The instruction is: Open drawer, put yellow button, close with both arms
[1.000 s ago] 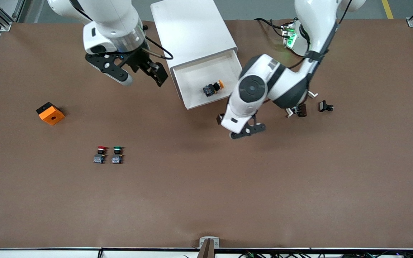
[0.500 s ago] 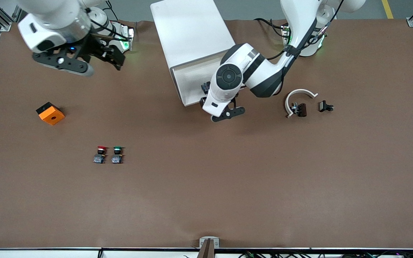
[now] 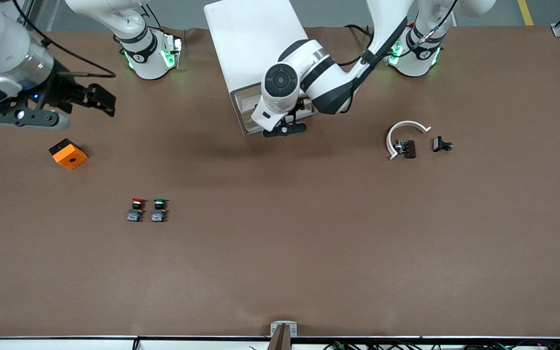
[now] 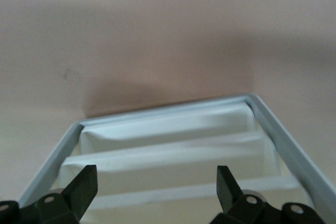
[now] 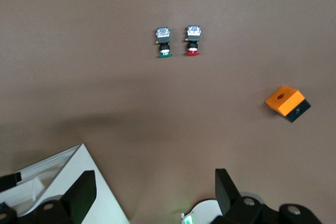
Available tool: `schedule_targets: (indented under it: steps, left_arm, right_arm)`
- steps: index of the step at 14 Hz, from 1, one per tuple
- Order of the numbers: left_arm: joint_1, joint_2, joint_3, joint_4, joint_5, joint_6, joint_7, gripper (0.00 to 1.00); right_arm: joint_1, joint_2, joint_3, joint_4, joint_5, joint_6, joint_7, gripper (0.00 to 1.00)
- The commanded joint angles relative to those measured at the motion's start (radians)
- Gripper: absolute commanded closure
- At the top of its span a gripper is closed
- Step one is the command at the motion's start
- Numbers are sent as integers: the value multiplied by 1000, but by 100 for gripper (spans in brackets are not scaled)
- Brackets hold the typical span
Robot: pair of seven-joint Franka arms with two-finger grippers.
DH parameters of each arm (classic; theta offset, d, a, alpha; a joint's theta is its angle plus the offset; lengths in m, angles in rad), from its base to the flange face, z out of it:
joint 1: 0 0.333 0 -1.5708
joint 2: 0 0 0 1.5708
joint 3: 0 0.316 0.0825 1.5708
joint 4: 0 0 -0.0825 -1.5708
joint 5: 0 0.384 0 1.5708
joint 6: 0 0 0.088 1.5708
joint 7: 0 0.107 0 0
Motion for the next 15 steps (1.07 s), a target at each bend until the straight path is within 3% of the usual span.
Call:
schedule_targets:
  steps: [1, 8, 13, 15]
  left_arm:
    - [-6, -8, -36, -14, -46, 1, 2, 0]
    - [-3, 6, -32, -8, -48, -1, 0, 0]
    - [183, -31, -29, -2, -14, -43, 26, 0]
    - [242, -77, -30, 30, 91, -120, 43, 0]
  right_arm:
    - [-82, -26, 23, -85, -14, 76, -105, 0]
    - [-186, -49, 23, -200, -1, 191, -174, 0]
    - [-172, -109, 23, -220, 1, 182, -159, 0]
    - [-176, -116, 23, -220, 1, 177, -159, 0]
